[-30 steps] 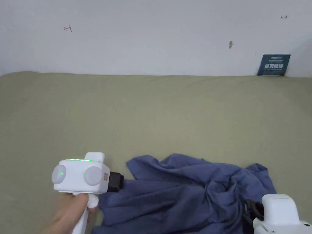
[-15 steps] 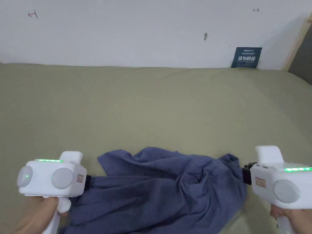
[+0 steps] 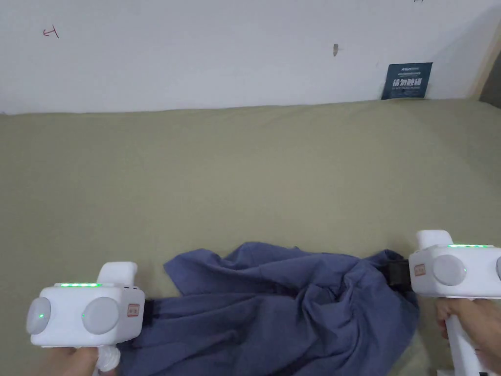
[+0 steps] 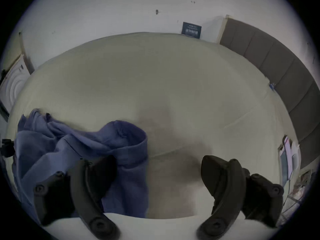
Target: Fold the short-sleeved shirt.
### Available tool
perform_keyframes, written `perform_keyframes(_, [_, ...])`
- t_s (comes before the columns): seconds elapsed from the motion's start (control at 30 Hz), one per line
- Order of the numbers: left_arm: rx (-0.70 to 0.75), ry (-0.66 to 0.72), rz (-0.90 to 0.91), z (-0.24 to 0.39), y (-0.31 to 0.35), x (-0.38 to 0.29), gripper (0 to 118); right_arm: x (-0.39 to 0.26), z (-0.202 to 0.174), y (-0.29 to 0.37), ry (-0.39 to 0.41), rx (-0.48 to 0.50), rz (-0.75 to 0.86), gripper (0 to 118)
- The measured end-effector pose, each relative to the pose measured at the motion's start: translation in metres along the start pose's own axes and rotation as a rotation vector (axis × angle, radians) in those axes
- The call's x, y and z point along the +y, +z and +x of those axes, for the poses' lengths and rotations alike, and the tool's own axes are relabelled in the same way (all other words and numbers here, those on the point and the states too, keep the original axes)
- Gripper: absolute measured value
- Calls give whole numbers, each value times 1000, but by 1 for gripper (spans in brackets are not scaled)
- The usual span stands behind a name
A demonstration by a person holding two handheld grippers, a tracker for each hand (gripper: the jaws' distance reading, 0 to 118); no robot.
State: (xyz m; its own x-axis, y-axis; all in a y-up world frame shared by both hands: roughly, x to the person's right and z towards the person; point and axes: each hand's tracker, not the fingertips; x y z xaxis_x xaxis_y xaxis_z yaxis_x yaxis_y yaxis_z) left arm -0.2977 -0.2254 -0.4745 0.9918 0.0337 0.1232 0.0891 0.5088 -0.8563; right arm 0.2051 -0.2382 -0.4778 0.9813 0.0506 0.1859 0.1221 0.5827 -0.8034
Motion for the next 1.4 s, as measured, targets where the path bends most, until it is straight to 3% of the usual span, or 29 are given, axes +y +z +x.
perform_keyframes(0.03, [4,-3,2,0,0,1,0,-1,1,6,3,7,3,89])
perform_keyframes(0.07, [6,-3,5,0,2,1,0,-1,2,13,3,27,13,58])
perform_keyframes(0.1, [11,1,13,0,6,1,0,-2,2,25,11,34,38,0])
perform_keyframes(0.3, [51,47,124,-28,82,3,0,3,21,109,-22,22,181,0])
perform_keyframes(0.4, [93,37,189,-53,135,6,0,9,35,159,-77,73,235,0])
perform_keyframes(0.63, [186,130,389,-106,258,16,0,21,25,290,-60,100,445,0])
perform_keyframes(0.73, [218,117,437,-105,305,24,0,47,32,311,-83,137,456,0])
perform_keyframes(0.93, [259,128,532,-95,368,53,0,84,17,362,-42,90,581,0])
perform_keyframes(1.4, [360,112,636,-69,378,195,0,214,8,356,-77,-9,650,0])
